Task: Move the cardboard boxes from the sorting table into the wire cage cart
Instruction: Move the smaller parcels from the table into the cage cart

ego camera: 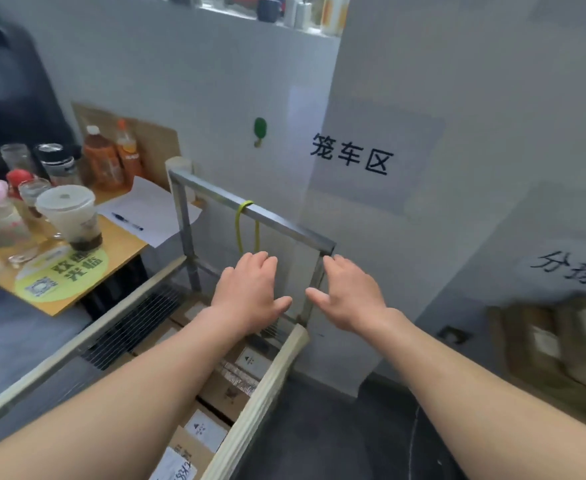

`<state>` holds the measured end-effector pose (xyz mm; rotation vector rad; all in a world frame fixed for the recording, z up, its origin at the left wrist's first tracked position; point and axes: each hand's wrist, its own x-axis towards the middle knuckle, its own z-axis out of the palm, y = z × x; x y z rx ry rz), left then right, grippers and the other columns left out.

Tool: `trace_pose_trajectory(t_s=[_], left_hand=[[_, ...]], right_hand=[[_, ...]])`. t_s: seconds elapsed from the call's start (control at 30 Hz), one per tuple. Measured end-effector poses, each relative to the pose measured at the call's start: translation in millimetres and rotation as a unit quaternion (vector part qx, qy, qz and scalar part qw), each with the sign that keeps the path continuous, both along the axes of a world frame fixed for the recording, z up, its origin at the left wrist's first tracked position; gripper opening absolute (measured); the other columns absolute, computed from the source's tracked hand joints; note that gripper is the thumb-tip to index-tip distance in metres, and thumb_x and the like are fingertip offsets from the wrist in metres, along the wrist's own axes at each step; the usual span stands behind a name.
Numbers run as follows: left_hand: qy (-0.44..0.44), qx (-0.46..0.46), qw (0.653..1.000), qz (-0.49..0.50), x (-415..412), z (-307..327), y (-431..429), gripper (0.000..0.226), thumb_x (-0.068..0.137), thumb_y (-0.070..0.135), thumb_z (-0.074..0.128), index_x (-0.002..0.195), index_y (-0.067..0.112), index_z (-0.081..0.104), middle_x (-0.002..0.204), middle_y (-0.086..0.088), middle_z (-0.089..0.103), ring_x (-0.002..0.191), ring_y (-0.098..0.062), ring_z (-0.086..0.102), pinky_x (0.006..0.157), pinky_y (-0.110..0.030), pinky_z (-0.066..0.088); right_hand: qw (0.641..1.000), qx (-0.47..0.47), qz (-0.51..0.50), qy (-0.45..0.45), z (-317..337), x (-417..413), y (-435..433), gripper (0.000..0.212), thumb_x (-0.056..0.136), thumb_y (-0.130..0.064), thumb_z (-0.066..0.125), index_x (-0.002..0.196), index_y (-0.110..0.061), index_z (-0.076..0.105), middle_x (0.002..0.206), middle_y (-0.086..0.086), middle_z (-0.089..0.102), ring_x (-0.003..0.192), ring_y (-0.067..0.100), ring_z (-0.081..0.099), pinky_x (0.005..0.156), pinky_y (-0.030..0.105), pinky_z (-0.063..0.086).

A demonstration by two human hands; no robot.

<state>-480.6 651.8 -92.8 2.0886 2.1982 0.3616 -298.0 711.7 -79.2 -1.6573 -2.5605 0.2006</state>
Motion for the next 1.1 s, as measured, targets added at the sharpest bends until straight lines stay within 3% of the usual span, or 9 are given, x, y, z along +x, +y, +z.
trace_pose_trajectory(t_s=[0.3, 0.57, 0.8, 0.97, 1.1], left_hand=[[0.009, 0.021, 0.995, -0.096, 147.5, 39.6, 19.4, 0.070, 0.083, 0.062, 0.060, 0.136, 0.018, 0.044, 0.143, 0.001, 0.045, 0.136, -0.021, 0.038, 0.102, -0.043, 0.042], [0.026, 0.027, 0.984, -0.175, 291.3, 67.9, 1.3, 0.072, 0.084, 0.061, 0.059, 0.140, 0.018, 0.042, 0.145, -0.003, 0.046, 0.134, -0.026, 0.042, 0.100, -0.044, 0.041], [0.028, 0.041, 0.967, -0.250, 408.3, 86.9, -13.9, 0.069, 0.085, 0.060, 0.060, 0.138, 0.018, 0.044, 0.144, -0.003, 0.049, 0.132, -0.025, 0.044, 0.100, -0.042, 0.042], [0.038, 0.054, 0.950, -0.306, 474.0, 94.8, -21.0, 0.073, 0.085, 0.062, 0.059, 0.140, 0.017, 0.043, 0.142, -0.003, 0.050, 0.131, -0.024, 0.044, 0.101, -0.045, 0.044], [0.051, 0.058, 0.933, -0.352, 518.8, 95.8, -23.6, 0.073, 0.085, 0.062, 0.058, 0.141, 0.018, 0.043, 0.142, -0.002, 0.049, 0.131, -0.022, 0.044, 0.101, -0.044, 0.045]], right_hand=[[0.994, 0.001, -0.108, 0.007, 37.3, 162.5, -25.7, 0.060, 0.091, -0.058, 0.055, 0.137, -0.021, 0.046, 0.133, 0.005, 0.060, 0.122, 0.029, 0.056, 0.091, 0.041, 0.048], [0.981, 0.036, -0.188, 0.019, 59.9, 307.4, -69.6, 0.070, 0.091, -0.059, 0.057, 0.144, -0.017, 0.041, 0.139, 0.009, 0.057, 0.127, 0.031, 0.055, 0.100, 0.043, 0.047], [0.969, 0.053, -0.240, 0.022, 76.4, 423.0, -105.4, 0.050, 0.088, -0.060, 0.059, 0.118, -0.022, 0.049, 0.121, 0.004, 0.063, 0.112, 0.029, 0.060, 0.078, 0.039, 0.044], [0.953, 0.072, -0.293, 0.023, 80.4, 489.4, -130.4, 0.056, 0.087, -0.064, 0.060, 0.123, -0.021, 0.053, 0.121, 0.002, 0.064, 0.112, 0.027, 0.061, 0.080, 0.039, 0.047], [0.939, 0.088, -0.333, 0.024, 78.8, 533.4, -147.5, 0.044, 0.087, -0.063, 0.061, 0.107, -0.025, 0.052, 0.114, 0.000, 0.066, 0.098, 0.024, 0.061, 0.071, 0.036, 0.042]])
